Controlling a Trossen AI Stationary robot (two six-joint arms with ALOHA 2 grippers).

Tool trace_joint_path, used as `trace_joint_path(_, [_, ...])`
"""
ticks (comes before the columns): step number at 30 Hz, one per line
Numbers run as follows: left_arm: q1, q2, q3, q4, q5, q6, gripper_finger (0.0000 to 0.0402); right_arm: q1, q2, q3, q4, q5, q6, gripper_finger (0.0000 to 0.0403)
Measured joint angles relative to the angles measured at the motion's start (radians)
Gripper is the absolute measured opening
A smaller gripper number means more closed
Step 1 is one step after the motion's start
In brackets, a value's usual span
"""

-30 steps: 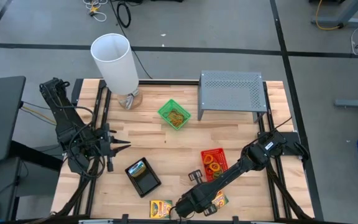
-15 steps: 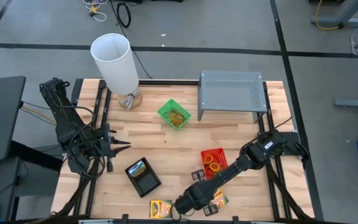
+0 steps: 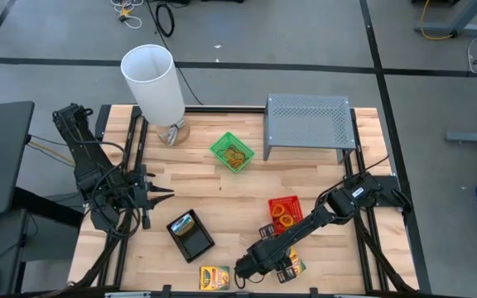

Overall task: Pick & Place Office Desk Supplies
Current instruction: Put the yellow crayon box into the black bin

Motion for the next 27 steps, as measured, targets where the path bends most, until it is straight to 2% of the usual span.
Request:
trace_joint_path(7, [0.000, 0.000, 0.000, 0.000, 0.001, -0.005, 0.0050, -0.005, -0.004, -0.024, 0.031, -0.030, -0.057, 0.0148])
trace_joint_path(15, [0.000, 0.000, 0.000, -0.001, 0.000, -0.004, 0.0050, -0.009, -0.003, -0.025, 0.050, -0.015, -0.131, 0.0012])
trace_joint_path(22, [0.000, 0.000, 0.000, -0.003, 0.000, -0.004, 0.0050, -0.012, 0.000, -0.019, 0.044, 0.012, -0.076, 0.0002])
trace_joint_path(27, [0.000, 0.000, 0.000, -0.006, -0.005, -0.004, 0.0050, -0.002, 0.007, 0.029, 0.029, 0.108, -0.019, 0.0001])
